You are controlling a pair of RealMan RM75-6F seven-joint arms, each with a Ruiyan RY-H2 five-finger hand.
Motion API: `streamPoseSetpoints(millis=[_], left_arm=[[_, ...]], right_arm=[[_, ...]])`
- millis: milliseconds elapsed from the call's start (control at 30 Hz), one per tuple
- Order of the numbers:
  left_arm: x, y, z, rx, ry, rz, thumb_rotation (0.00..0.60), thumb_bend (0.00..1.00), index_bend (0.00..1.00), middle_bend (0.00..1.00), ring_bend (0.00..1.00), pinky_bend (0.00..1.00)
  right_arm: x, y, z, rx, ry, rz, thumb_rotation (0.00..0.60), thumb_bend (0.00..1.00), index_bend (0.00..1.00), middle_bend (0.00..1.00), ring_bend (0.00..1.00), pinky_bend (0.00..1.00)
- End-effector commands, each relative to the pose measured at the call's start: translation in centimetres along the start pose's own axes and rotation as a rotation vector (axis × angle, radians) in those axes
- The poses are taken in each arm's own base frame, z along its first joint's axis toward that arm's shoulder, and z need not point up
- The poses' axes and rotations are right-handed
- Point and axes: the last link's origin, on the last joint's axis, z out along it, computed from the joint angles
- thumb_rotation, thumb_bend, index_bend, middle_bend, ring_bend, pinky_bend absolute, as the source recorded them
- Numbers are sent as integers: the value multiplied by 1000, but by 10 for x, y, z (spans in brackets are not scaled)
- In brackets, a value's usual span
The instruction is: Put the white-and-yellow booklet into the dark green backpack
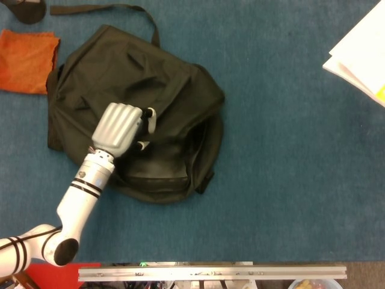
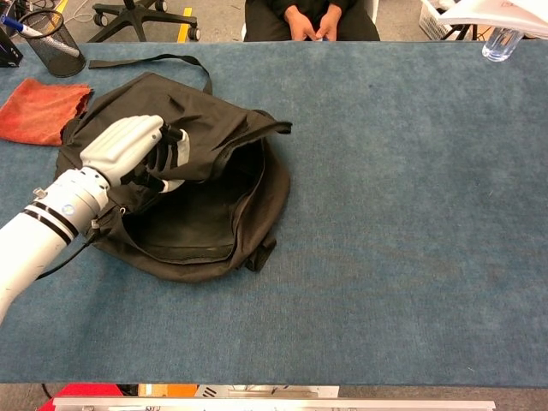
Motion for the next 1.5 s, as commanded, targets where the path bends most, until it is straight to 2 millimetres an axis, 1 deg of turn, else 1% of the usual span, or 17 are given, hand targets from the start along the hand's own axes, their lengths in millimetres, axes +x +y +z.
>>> streamPoseSetpoints(millis=[33,167,333,533,633,800,933,1033,1367,1500], left_arm=[[20,-6,0,0,33,-22,600,295,674,702,658,636],[42,-10,1,-7,57,-47,600,295,676,704,657,636],[72,-13,1,-28,97,-45,600,294,673,700,650,636],[89,-15,-1,-36,106,-58,600,293,670,699,649,636],[93,-16,-2,-33,108,-60,600,293,669,699,648,636],[98,-18,-3,-32,103,-68,600,293,669,699,647,636],[100,-18,-5,-35,103,-64,600,293,669,698,646,636],[101,-18,-5,-35,105,-59,600,293,669,698,646,636],[103,-18,-8,-36,112,-49,600,293,670,698,646,636],[105,-17,-8,-37,117,-46,600,293,670,698,646,636]], right_arm=[[0,-5,-1,16,-4,18,600,529,842,629,561,717],[1,-18,-1,57,-7,46,600,529,842,629,561,718],[2,-45,2,136,-17,104,600,529,842,629,561,717],[-2,-78,2,235,-48,160,600,528,842,629,561,717],[-4,-93,0,285,-71,180,600,528,842,629,561,717],[-10,-125,-4,391,-119,216,600,529,842,629,561,717],[-19,-151,-5,455,-153,247,600,529,842,629,561,718],[-24,-166,-4,484,-168,259,600,529,842,629,561,718],[-49,-224,8,577,-186,244,600,529,842,629,561,718],[-58,-243,13,604,-162,215,600,529,842,629,561,718]])
